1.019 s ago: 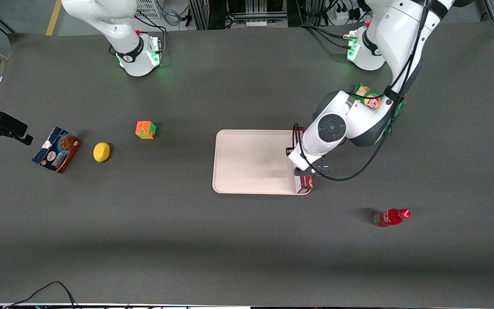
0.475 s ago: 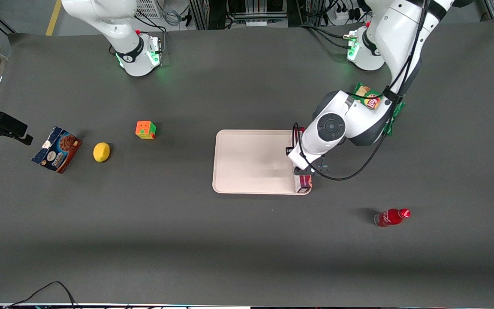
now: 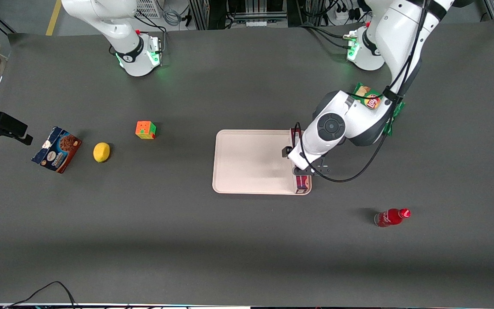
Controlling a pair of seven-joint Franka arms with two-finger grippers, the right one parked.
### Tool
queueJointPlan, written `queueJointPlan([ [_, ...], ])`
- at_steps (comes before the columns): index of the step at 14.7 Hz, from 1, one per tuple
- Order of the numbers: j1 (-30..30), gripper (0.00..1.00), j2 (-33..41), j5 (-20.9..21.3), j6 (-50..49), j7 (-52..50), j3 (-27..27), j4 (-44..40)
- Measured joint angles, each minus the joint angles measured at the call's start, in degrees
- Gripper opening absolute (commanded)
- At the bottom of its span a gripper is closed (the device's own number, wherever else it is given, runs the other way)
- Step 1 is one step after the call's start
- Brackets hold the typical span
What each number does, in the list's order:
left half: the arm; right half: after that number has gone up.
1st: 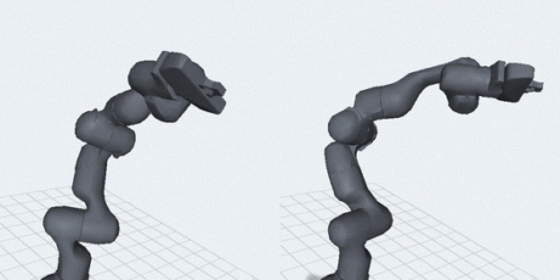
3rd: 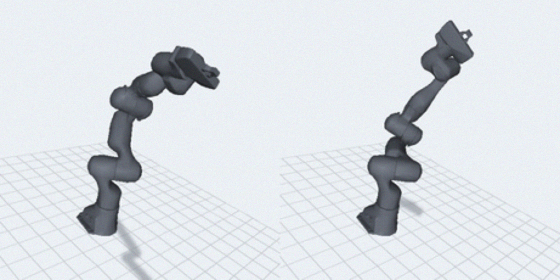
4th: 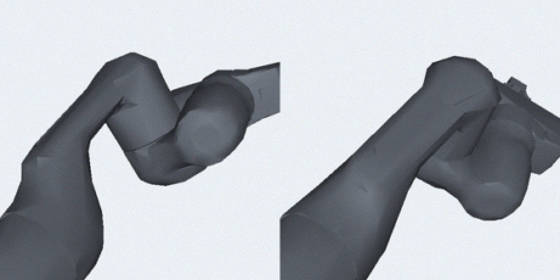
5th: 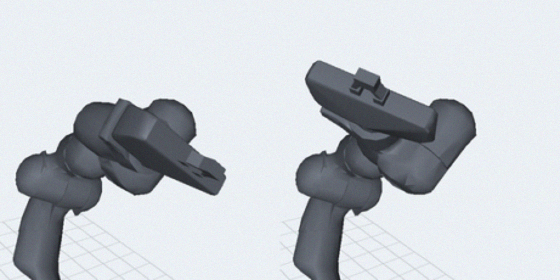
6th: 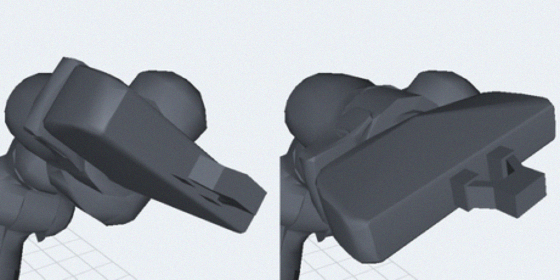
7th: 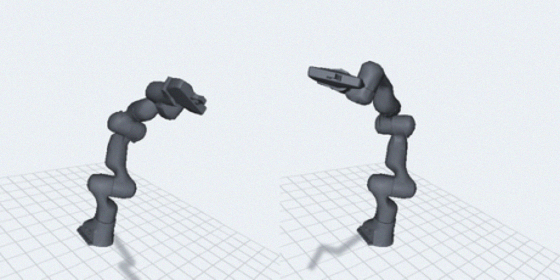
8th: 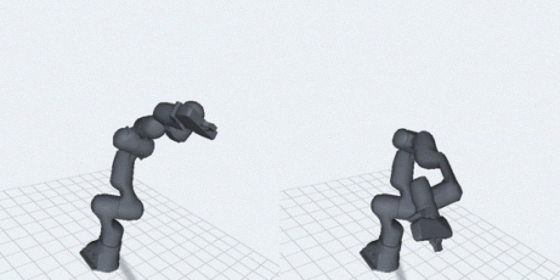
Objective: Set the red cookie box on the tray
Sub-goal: 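Raise and withdraw the left gripper from the tray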
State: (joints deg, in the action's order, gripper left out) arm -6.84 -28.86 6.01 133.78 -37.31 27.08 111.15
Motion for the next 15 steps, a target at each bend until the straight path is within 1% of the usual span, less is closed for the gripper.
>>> queueJointPlan([
  [4, 0.08, 1.00, 0.22, -0.05, -0.96, -0.44, 0.00, -3.44],
  [8, 0.24, 1.00, 0.81, -0.08, -11.01, -0.36, -0.07, -12.76],
  [10, 1.02, 1.00, 1.94, -0.35, -16.28, 2.10, -0.27, -17.11],
  [12, 3.21, 1.00, 3.98, -3.70, -19.53, 7.11, -1.30, -19.00],
  [13, 4.48, 1.00, 5.34, -5.46, -20.97, 10.28, -2.53, -19.36],
  [15, 6.26, 1.00, 8.45, -7.19, -24.59, 17.05, -6.39, -19.73],
])
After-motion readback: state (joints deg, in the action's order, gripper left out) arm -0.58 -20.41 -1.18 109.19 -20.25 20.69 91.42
